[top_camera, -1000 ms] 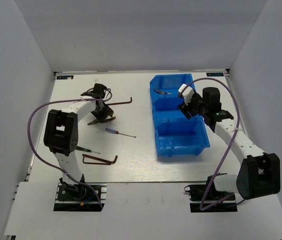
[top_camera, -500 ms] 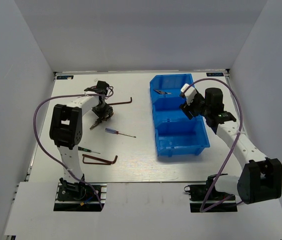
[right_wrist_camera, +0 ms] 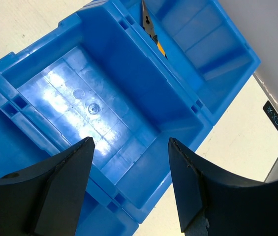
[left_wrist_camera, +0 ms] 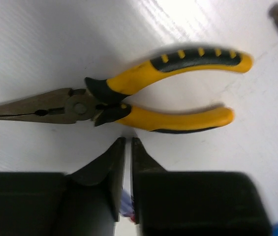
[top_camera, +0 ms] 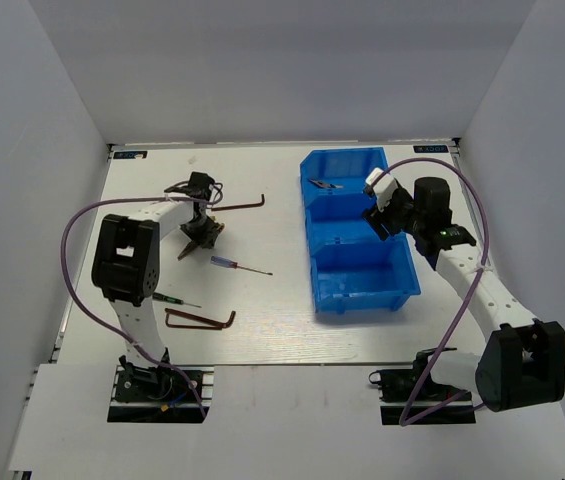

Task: Sort the tools into containers

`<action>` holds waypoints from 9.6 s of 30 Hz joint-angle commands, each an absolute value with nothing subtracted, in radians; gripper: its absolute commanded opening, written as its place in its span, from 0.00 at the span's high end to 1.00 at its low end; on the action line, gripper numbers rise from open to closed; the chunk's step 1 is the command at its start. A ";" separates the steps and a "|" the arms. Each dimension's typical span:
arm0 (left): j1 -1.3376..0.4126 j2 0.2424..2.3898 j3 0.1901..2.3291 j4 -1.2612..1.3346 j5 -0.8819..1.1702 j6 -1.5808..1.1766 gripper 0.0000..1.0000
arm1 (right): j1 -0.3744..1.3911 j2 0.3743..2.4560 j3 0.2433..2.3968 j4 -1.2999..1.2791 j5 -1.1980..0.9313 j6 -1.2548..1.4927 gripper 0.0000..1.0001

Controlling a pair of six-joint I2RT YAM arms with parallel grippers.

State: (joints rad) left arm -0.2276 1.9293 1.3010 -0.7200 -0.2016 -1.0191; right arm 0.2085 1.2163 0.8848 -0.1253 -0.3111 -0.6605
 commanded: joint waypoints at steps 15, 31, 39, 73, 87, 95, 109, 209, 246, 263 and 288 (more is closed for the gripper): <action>-0.199 1.816 1.259 -0.681 -0.200 -1.201 0.33 | 0.201 1.181 0.853 -0.126 -0.339 -0.655 0.32; -0.161 1.953 1.380 -0.790 -0.215 -1.264 0.35 | 0.179 1.151 0.808 -0.127 -0.339 -0.672 0.32; -0.161 1.988 1.382 -0.925 -0.276 -1.227 0.51 | 0.160 1.164 0.831 -0.112 -0.347 -0.657 0.32; -0.390 2.186 1.998 -0.037 0.305 -0.541 1.00 | 0.161 1.100 0.815 -0.288 -0.500 -0.601 1.00; -0.541 2.391 2.174 -0.020 0.144 -0.641 0.95 | 0.160 1.074 0.795 -0.256 -0.448 -0.563 0.98; -0.561 2.344 2.174 -0.100 0.131 -0.611 0.45 | 0.158 1.086 0.795 -0.259 -0.468 -0.566 0.56; -0.543 1.706 1.571 -0.311 -0.080 -0.419 0.07 | 0.227 1.313 1.058 -0.317 -0.627 -0.494 0.67; -0.543 0.773 0.928 -1.345 -0.503 -1.164 0.01 | 0.953 2.537 2.097 -0.311 -0.195 -0.282 0.39; -0.428 1.060 0.712 -1.029 -0.531 -1.387 0.01 | 0.634 1.801 1.695 -0.420 -0.790 -0.231 1.00; -0.212 1.204 0.704 -0.861 -0.509 -1.261 0.01 | 0.305 1.710 1.577 -0.833 -0.466 -1.064 1.00; -0.091 1.502 0.788 -0.779 -0.453 -1.178 0.40 | 0.226 1.628 1.520 -0.819 -0.569 -1.060 0.10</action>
